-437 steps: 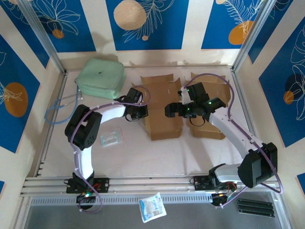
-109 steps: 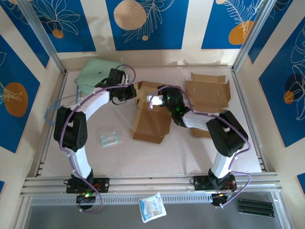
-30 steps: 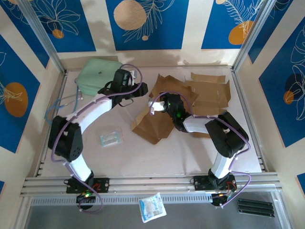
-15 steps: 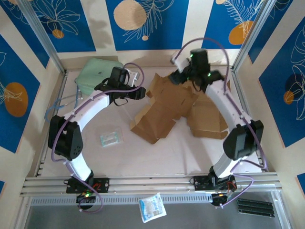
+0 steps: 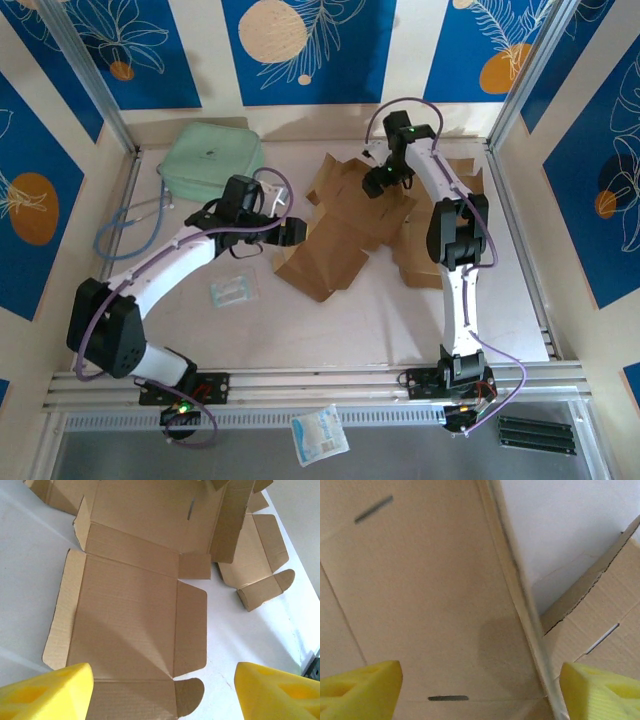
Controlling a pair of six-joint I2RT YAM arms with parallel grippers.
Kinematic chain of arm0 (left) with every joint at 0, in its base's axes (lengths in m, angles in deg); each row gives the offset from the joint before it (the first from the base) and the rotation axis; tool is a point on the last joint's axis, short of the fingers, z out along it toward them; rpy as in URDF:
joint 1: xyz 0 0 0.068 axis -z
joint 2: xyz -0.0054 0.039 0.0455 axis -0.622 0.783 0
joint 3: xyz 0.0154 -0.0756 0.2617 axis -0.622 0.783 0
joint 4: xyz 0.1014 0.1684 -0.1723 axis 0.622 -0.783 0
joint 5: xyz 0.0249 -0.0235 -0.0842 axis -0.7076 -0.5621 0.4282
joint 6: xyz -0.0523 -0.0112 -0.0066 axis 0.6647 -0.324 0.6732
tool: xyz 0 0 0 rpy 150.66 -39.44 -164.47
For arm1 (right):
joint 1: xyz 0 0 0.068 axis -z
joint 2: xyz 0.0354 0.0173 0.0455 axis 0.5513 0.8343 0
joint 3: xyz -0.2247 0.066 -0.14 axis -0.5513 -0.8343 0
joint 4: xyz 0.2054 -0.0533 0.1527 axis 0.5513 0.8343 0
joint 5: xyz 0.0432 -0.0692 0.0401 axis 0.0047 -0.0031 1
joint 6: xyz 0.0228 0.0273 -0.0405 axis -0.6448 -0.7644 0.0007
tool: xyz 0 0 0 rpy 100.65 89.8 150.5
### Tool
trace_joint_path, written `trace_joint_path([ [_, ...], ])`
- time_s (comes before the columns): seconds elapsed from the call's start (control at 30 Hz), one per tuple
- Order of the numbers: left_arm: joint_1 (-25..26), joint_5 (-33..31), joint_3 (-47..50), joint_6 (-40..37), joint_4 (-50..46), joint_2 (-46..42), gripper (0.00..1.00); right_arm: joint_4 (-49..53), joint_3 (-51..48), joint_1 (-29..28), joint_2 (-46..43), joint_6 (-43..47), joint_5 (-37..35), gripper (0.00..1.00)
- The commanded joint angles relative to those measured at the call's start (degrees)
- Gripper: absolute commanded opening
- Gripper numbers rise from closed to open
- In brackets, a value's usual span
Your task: Fold the paper box
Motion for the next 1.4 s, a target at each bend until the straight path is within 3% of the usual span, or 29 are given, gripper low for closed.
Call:
trace_joint_path([
  [0.0,0.10,-2.22,0.72,-0.83,-0.74,-1.15,0.76,0.37,2.22,0.16,0.49,4.64,-2.20,0.68],
  [0.17,0.19,-5.85,-2.87,-3.79,-3.80,1.43,0.78,-4.79,-1.56,-0.29,-0.15,9.24,-6.53,0.24],
  [0.3,-0.25,-9.87,-8.59,-5.23,-7.29,6.01,0.78,-14.83,-9.18,-1.79,-4.74,17.74,-11.39,0.01],
  [0.5,-3.58,-12.20,-16.93,-8.28,-9.53,10.63,0.78,-38.71,-23.55,-5.79,-16.29,33.29,-17.38,0.00],
  [0.77,-9.95,-12.17,-25.26,-15.81,-10.98,15.75,0.77,-71.61,-41.53,-10.77,-25.40,54.76,-16.90,0.00],
  [0.87,-10.87,-12.68,-25.14,-21.17,-8.85,17.44,0.74,-80.07,-45.87,-11.55,-25.87,58.26,-15.99,0.00],
  [1.1,-13.85,-8.03,-27.73,-33.43,-2.97,22.19,0.64,-82.00,-48.58,-12.14,-26.31,57.85,-11.86,0.00],
  [1.37,-15.38,-2.36,-34.54,-44.43,-3.86,27.08,0.66,-72.33,-47.39,-9.40,-28.44,55.91,-5.51,0.00],
])
